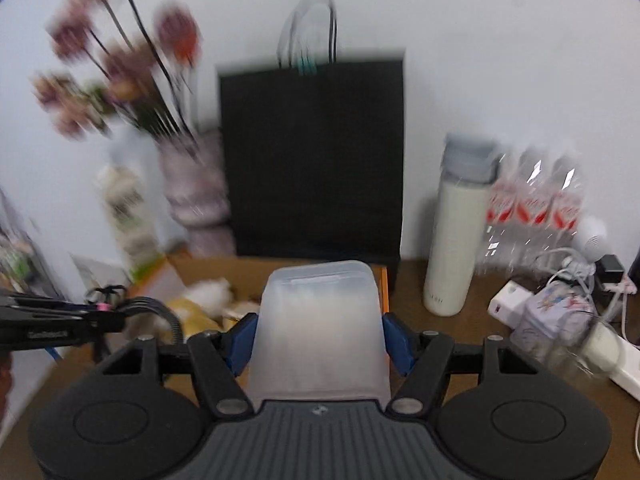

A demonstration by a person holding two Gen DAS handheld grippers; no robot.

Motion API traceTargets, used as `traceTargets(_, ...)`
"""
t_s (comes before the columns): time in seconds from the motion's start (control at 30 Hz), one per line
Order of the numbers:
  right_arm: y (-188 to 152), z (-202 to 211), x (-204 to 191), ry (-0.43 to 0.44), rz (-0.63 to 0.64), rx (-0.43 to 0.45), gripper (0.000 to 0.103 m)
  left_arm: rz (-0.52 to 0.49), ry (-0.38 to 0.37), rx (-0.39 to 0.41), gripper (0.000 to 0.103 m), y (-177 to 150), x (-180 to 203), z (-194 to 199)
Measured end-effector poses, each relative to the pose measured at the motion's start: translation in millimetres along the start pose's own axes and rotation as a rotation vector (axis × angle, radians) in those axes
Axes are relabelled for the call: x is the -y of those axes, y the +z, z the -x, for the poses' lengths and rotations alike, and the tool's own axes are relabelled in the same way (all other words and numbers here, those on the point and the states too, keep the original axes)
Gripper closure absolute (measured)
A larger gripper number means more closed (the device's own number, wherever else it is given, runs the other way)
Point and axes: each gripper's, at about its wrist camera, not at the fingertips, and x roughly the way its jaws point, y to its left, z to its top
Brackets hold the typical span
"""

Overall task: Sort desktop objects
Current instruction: 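Carry the cable and clear box into the cardboard box and release both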

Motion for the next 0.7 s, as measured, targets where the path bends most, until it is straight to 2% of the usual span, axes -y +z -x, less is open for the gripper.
traceTargets(0.07, 2, -40, -7, -0.058, 0.027, -0.06, 0.038, -0.019, 0.034, -0.045, 0.085, 0, -7, -23)
traceTargets(0.2, 2, -104, -22, -0.154, 0.128, -0.156, 0.038, -0.101, 0.059, -0.074, 0.084, -12, -14, -38)
traceTargets(0.3, 2, -142, -30, -0.227, 0.186, -0.208, 0.038, -0.168, 0.077, -0.137, 0.084, -15, -11, -53)
traceTargets(0.37, 1, -158, -38, -0.231, 0.22, -0.226, 0.038, -0.185, 0.072, -0.176, 0.079, -18, -9, -63)
traceTargets(0.43, 2, -164, -41, -0.216, 0.223, -0.206, 0.037, -0.182, 0.065, -0.176, 0.078, -17, -10, -67)
traceTargets(0.5, 6, -166, -30, -0.134, 0.126, -0.205, 0.037, -0.15, 0.044, -0.16, 0.067, -11, -15, -64)
traceTargets(0.57, 9, -167, -16, -0.052, 0.019, -0.221, 0.038, -0.104, 0.019, -0.141, 0.041, -3, -19, -60)
traceTargets(0.6, 9, -168, -10, -0.023, -0.015, -0.237, 0.037, -0.079, 0.012, -0.132, 0.035, 2, -21, -56)
traceTargets(0.67, 10, -164, 0, 0.0, -0.083, -0.276, 0.034, -0.031, 0.012, -0.116, 0.014, 11, -23, -51)
traceTargets(0.7, 11, -158, 5, 0.006, -0.112, -0.271, 0.034, -0.005, 0.016, -0.108, 0.014, 14, -24, -45)
